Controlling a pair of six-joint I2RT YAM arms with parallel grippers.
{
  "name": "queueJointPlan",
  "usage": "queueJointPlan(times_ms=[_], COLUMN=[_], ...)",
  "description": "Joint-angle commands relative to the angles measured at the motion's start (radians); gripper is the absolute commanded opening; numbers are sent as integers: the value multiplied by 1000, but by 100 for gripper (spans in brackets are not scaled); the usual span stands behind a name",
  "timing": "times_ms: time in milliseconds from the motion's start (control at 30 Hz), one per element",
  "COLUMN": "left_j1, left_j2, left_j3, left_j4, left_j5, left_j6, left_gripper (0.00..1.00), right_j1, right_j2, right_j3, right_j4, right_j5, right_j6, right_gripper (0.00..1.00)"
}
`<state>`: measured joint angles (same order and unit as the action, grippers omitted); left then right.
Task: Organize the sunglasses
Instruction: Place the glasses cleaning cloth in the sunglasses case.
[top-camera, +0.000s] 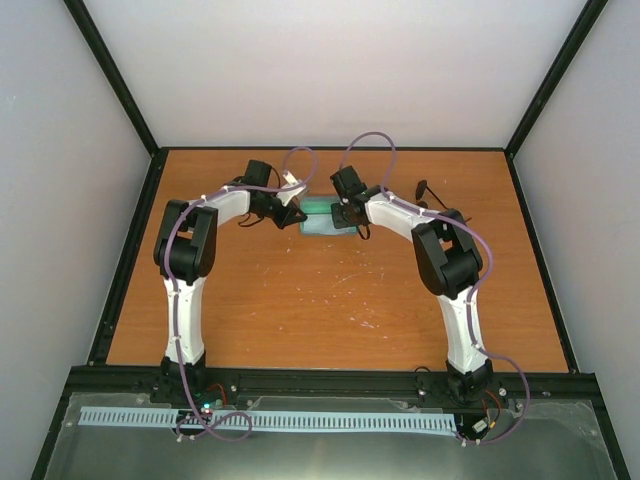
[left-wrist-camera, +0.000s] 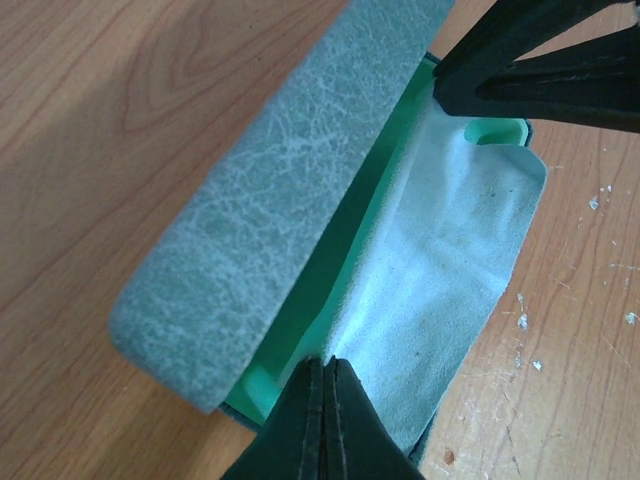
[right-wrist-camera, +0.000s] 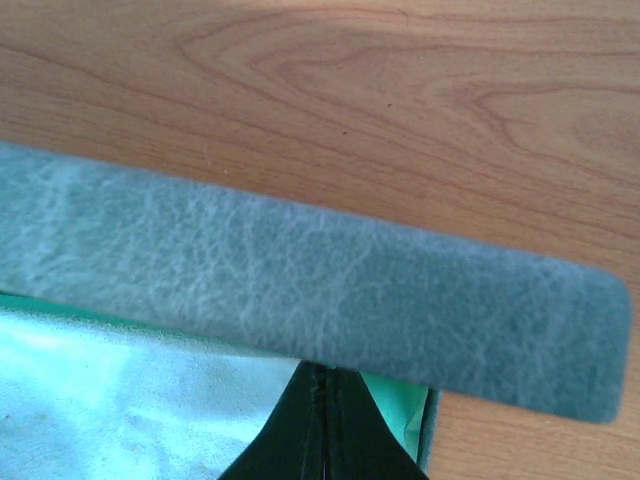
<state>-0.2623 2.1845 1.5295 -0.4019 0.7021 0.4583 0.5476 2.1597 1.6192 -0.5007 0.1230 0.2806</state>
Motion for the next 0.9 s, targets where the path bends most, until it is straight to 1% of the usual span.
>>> queueJointPlan(times_ms=[0,567,867], left_j1=[-9,-9,-12], left_j2=[11,-11,-16], left_j3=[44,24,9], left_j4=[3,28,44], left_j5=[-8,-24,-45], left_j6=[-8,-23,-32], left_gripper=[1,1,1], right_j1=[-14,-25,-24], right_j2=[30,31,45], right_j3=[33,20,21], right_j4=[3,53,40], right_j5=[26,30,29], right_j6=[-11,-2,0], right_gripper=[3,3,3])
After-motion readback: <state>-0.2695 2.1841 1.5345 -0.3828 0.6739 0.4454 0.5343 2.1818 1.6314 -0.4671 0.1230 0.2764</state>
